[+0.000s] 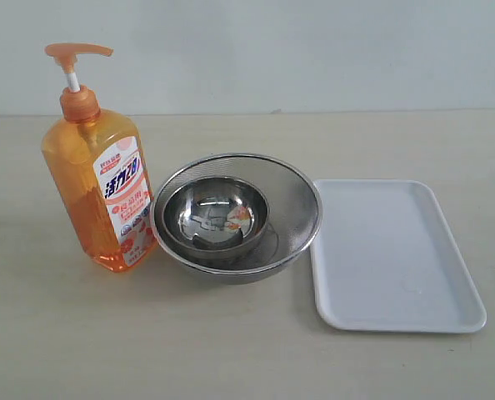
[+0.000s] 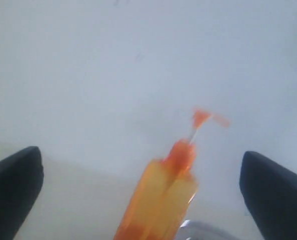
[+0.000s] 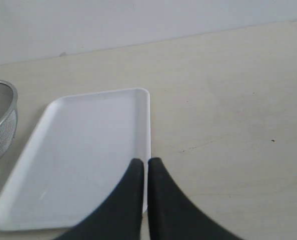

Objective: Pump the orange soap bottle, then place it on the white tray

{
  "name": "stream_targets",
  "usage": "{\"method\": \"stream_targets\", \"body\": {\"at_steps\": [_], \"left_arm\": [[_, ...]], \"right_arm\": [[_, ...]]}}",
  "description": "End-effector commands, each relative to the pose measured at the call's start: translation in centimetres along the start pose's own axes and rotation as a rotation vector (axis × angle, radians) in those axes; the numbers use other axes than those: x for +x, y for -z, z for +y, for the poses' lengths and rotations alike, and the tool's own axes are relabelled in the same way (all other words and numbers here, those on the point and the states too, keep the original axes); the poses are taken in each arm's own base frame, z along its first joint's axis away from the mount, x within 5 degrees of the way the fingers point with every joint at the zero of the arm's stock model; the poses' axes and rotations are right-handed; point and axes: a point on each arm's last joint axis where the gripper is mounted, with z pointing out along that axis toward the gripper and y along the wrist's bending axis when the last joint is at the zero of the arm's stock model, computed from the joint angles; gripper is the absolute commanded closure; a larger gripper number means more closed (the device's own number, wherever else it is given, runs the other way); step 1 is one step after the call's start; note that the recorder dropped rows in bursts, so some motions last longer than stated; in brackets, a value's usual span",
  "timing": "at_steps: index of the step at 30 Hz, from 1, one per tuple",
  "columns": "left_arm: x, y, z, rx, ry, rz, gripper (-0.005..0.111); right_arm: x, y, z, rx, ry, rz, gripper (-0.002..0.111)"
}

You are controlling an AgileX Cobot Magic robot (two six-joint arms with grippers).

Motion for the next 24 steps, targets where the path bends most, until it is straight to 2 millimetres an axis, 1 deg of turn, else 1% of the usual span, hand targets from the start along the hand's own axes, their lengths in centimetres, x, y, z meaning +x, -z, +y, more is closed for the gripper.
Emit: {"method": "stream_targets", "body": {"at_steps": [1, 2, 4, 8, 11, 13, 16, 19, 24], "left_arm": [[-2.8, 0.6, -2.1, 0.235, 0.04, -0.284, -0.001], [-3.0, 0.7, -2.3, 0.259, 0.044, -0.303, -0.001], [-2.8, 0.7, -2.5, 0.277, 0.013, -0.287, -0.001], [-2.0, 0.5, -2.4, 0.249, -0.051, -0.198, -0.001], [-1.9, 0.5, -2.3, 0.245, -0.057, -0.192, -0.001], [-2.1, 0.6, -2.6, 0.271, -0.045, -0.215, -0.001], [-2.4, 0.7, -3.0, 0.326, 0.018, -0.23, -0.001], [-2.3, 0.7, -3.0, 0.333, 0.068, -0.213, -0.001], [-2.2, 0.7, -2.9, 0.32, 0.07, -0.203, -0.001]], "right_arm": [[-0.1, 0.0, 0.0, 0.0, 0.001, -0.011, 0.108], [-0.1, 0.0, 0.0, 0.0, 0.001, -0.011, 0.108], [-0.1, 0.0, 0.0, 0.0, 0.001, -0.011, 0.108], [-0.1, 0.0, 0.0, 0.0, 0.001, -0.011, 0.108], [-0.1, 0.0, 0.0, 0.0, 0.001, -0.011, 0.108], [-0.1, 0.0, 0.0, 0.0, 0.001, -0.011, 0.108], [-0.1, 0.0, 0.0, 0.0, 0.001, -0.011, 0.108], [-0.1, 0.0, 0.0, 0.0, 0.001, -0.011, 0.108], [-0.1, 0.0, 0.0, 0.0, 0.001, -0.011, 0.108]]}}
